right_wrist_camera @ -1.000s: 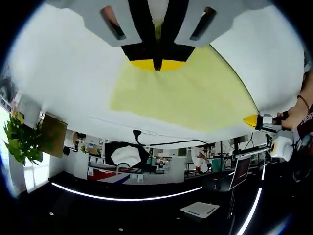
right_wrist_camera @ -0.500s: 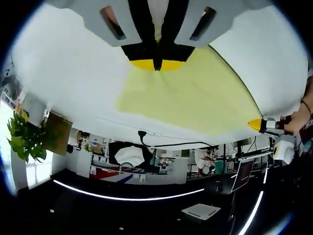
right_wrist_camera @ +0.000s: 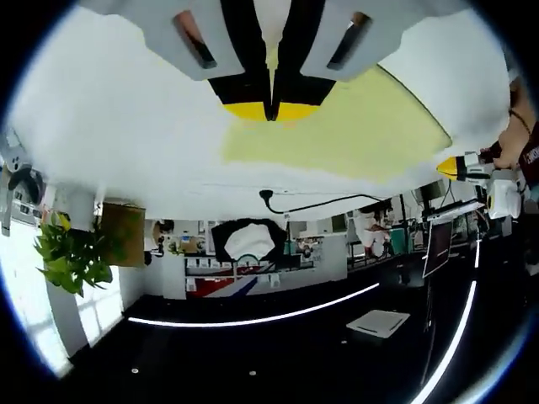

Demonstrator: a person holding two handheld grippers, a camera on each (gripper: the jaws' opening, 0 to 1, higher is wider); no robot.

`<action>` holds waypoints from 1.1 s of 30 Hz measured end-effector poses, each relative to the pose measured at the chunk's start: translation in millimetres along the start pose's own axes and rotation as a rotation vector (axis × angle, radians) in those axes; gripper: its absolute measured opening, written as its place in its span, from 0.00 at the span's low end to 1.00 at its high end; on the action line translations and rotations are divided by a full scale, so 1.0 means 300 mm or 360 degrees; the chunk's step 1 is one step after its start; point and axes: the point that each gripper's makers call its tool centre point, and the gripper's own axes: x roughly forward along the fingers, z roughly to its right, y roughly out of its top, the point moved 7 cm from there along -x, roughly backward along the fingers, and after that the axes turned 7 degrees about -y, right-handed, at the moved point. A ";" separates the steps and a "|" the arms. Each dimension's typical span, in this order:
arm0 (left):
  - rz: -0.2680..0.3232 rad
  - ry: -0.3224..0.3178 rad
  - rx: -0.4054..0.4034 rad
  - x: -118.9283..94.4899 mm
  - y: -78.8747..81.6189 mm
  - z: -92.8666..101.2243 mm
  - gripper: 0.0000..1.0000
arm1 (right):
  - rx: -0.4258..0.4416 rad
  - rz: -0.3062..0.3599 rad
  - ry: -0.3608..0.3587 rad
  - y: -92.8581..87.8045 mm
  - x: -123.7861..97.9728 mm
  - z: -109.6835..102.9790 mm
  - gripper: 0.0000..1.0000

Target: Fold the garment on the visible template until the final outline fits inside the template.

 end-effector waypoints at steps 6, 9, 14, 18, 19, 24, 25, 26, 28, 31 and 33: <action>0.0011 -0.0098 -0.0017 -0.087 0.030 0.032 0.02 | -0.0072 0.0010 -0.0020 0.023 -0.087 0.022 0.00; 0.0080 -0.0133 -0.0043 -0.138 0.043 0.045 0.03 | -0.0092 0.0013 -0.0017 0.015 -0.127 0.023 0.00; 0.0234 -0.0185 -0.0202 -0.238 0.037 0.060 0.01 | -0.0103 0.0012 0.0161 -0.007 -0.202 -0.002 0.00; 0.0244 -0.0187 -0.0164 -0.307 0.031 0.069 0.01 | -0.0157 0.0025 0.0160 -0.010 -0.265 -0.010 0.00; 0.0272 -0.0222 -0.0201 -0.329 0.032 0.073 0.02 | -0.0150 0.0035 0.0176 -0.013 -0.286 -0.016 0.00; 0.0258 -0.0280 -0.0136 -0.411 0.016 0.092 0.07 | -0.0244 0.0026 0.0141 -0.055 -0.382 -0.010 0.00; 0.0257 -0.0286 -0.0129 -0.416 0.016 0.092 0.07 | -0.0241 0.0038 0.0131 -0.062 -0.405 -0.005 0.00; 0.0271 -0.0282 -0.0160 -0.429 0.026 0.087 0.08 | -0.0176 0.0045 0.0109 -0.059 -0.435 0.010 0.00; 0.0365 -0.0268 -0.0243 -0.447 0.053 0.078 0.19 | -0.0123 0.0149 0.0052 -0.035 -0.472 0.028 0.00; 0.0387 -0.0332 -0.0228 -0.473 0.085 0.095 0.36 | -0.0160 0.0162 0.0007 0.000 -0.525 0.049 0.00; 0.0412 -0.0332 -0.0253 -0.496 0.110 0.103 0.53 | -0.0181 0.0187 -0.0018 0.017 -0.554 0.053 0.00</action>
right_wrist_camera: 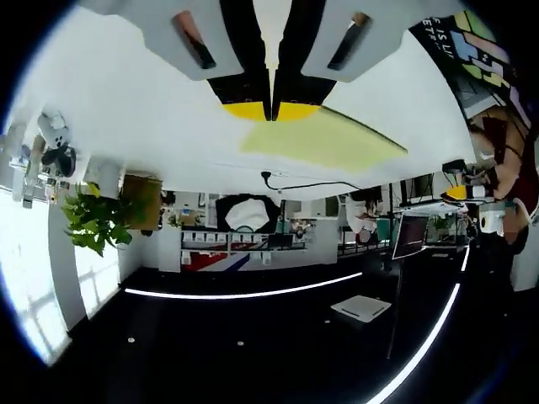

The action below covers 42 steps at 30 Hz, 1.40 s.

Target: Fold the garment on the visible template until the final outline fits inside the template.

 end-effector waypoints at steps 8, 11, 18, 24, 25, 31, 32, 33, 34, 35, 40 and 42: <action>0.0049 0.0224 0.0024 -0.057 0.070 0.032 1.00 | -0.0078 -0.0011 0.0011 0.004 -0.043 -0.016 0.00; 0.0035 0.0263 0.0104 -0.074 0.085 0.053 1.00 | -0.0055 -0.0025 0.0027 -0.001 -0.053 -0.015 0.01; -0.0046 0.0469 0.0275 -0.100 0.076 0.015 1.00 | 0.0017 -0.0026 0.0065 -0.001 -0.080 -0.004 0.07; 0.0072 0.0418 0.0235 -0.128 0.113 0.026 1.00 | -0.0024 0.0020 -0.0037 0.025 -0.105 0.029 0.29; 0.0079 0.0417 0.0235 -0.130 0.116 0.027 1.00 | -0.0011 0.0065 -0.0079 0.036 -0.107 0.042 0.34; 0.0052 0.0392 0.0238 -0.123 0.115 0.026 1.00 | 0.0001 0.0078 -0.0218 0.045 -0.122 0.099 0.72; 0.0054 0.0390 0.0237 -0.123 0.115 0.027 1.00 | -0.0016 0.0081 -0.0233 0.047 -0.126 0.106 0.80; 0.0054 0.0390 0.0236 -0.123 0.117 0.023 1.00 | -0.0117 0.0146 -0.0246 0.064 -0.123 0.112 0.89; 0.0055 0.0394 0.0240 -0.125 0.119 0.022 1.00 | -0.0192 0.0217 -0.0261 0.080 -0.122 0.110 1.00; 0.0055 0.0400 0.0242 -0.128 0.120 0.020 1.00 | -0.0240 0.0259 -0.0305 0.096 -0.130 0.115 0.99; 0.0093 0.0429 0.0236 -0.143 0.134 0.013 1.00 | -0.0087 0.0241 -0.0240 0.105 -0.162 0.094 1.00; 0.0100 0.0425 0.0245 -0.146 0.138 0.016 1.00 | -0.0050 0.0192 -0.0204 0.092 -0.163 0.099 1.00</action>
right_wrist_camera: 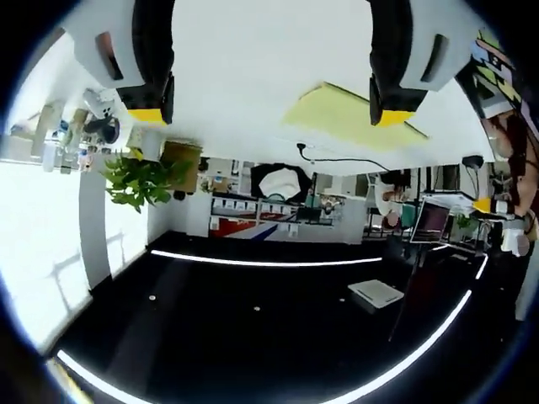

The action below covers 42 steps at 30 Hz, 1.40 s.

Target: Fold the garment on the visible template until the final outline fits inside the template.

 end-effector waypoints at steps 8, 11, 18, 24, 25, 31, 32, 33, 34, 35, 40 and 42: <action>0.0001 0.0020 0.0000 -0.026 0.002 -0.002 1.00 | -0.0017 0.0008 0.0010 0.017 0.027 -0.009 1.00; 0.0001 0.0041 -0.0001 -0.038 0.001 -0.006 1.00 | -0.0029 0.0006 0.0049 0.015 0.049 -0.023 1.00; -0.0007 0.0098 0.0019 -0.056 0.005 0.000 1.00 | -0.0064 -0.0091 0.0114 -0.030 0.090 -0.049 1.00; 0.0011 0.0113 0.0026 -0.065 0.010 0.008 1.00 | -0.0099 -0.0130 0.0093 -0.045 0.092 -0.043 1.00; 0.0011 0.0114 0.0027 -0.066 0.009 0.009 1.00 | -0.0098 -0.0130 0.0092 -0.044 0.091 -0.042 1.00; 0.0000 0.0103 0.0018 -0.067 -0.002 0.008 1.00 | -0.0108 -0.0131 0.0085 -0.043 0.088 -0.046 1.00; -0.0004 0.0103 0.0016 -0.067 -0.004 0.006 1.00 | -0.0112 -0.0135 0.0088 -0.044 0.087 -0.048 1.00; -0.0006 0.0102 0.0015 -0.067 -0.006 0.005 1.00 | -0.0115 -0.0140 0.0092 -0.046 0.086 -0.051 1.00; -0.0009 0.0102 0.0013 -0.067 -0.007 0.005 1.00 | -0.0116 -0.0143 0.0094 -0.047 0.085 -0.052 1.00; -0.0012 0.0101 0.0010 -0.067 -0.008 0.005 1.00 | -0.0117 -0.0146 0.0095 -0.049 0.085 -0.053 1.00; -0.0007 0.0092 0.0025 -0.070 -0.005 0.011 1.00 | -0.0117 -0.0159 0.0093 -0.053 0.078 -0.050 1.00; -0.0007 0.0089 0.0026 -0.069 -0.005 0.012 1.00 | -0.0117 -0.0155 0.0088 -0.051 0.072 -0.048 1.00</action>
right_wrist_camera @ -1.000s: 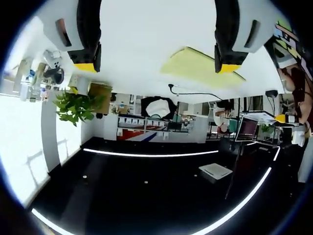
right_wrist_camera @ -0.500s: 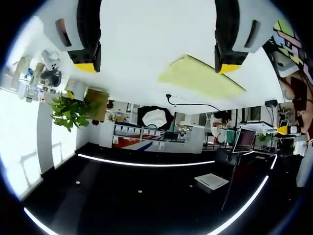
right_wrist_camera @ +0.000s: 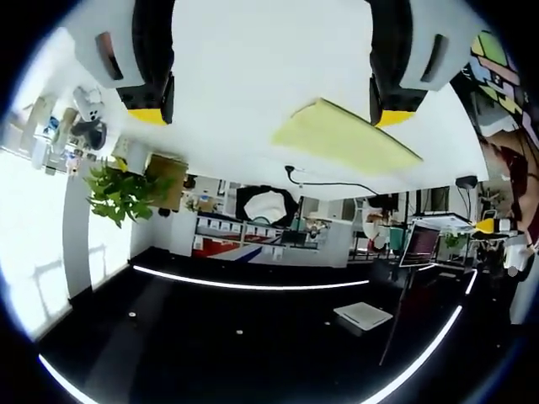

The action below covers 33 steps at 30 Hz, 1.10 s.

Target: Fold the garment on the visible template until the final outline fits inside the template.

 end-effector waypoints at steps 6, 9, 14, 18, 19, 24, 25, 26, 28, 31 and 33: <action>-0.0003 -0.0003 -0.0003 0.003 0.002 -0.003 1.00 | 0.0008 0.0007 -0.0017 0.003 -0.003 0.011 1.00; 0.0009 0.0001 0.0000 0.000 0.009 -0.007 1.00 | 0.0012 0.0011 -0.0018 0.005 -0.002 0.015 1.00; 0.0016 0.0013 0.0000 -0.001 0.013 -0.013 1.00 | 0.0014 0.0013 -0.0024 0.007 -0.001 0.021 1.00; 0.0018 0.0017 -0.0001 0.000 0.013 -0.014 1.00 | 0.0018 0.0016 -0.0034 0.008 -0.003 0.026 1.00; 0.0019 0.0017 0.0000 0.000 0.014 -0.014 1.00 | 0.0018 0.0016 -0.0034 0.008 -0.003 0.027 1.00; 0.0017 0.0016 0.0001 0.000 0.013 -0.014 1.00 | 0.0019 0.0009 -0.0035 0.004 -0.001 0.025 1.00; 0.0017 0.0016 0.0000 0.000 0.012 -0.013 1.00 | 0.0019 0.0007 -0.0033 0.003 -0.001 0.024 1.00; 0.0017 0.0016 -0.0001 0.000 0.011 -0.012 1.00 | 0.0016 0.0004 -0.0031 0.002 0.000 0.023 1.00; 0.0014 0.0014 0.0001 0.001 0.009 -0.010 1.00 | 0.0012 0.0000 -0.0028 0.001 0.001 0.021 1.00; 0.0010 0.0012 0.0000 0.003 0.006 -0.010 1.00 | 0.0010 0.0002 -0.0025 0.003 0.001 0.018 1.00; 0.0009 0.0012 -0.0001 0.004 0.006 -0.011 1.00 | 0.0010 0.0000 -0.0022 0.002 0.004 0.017 1.00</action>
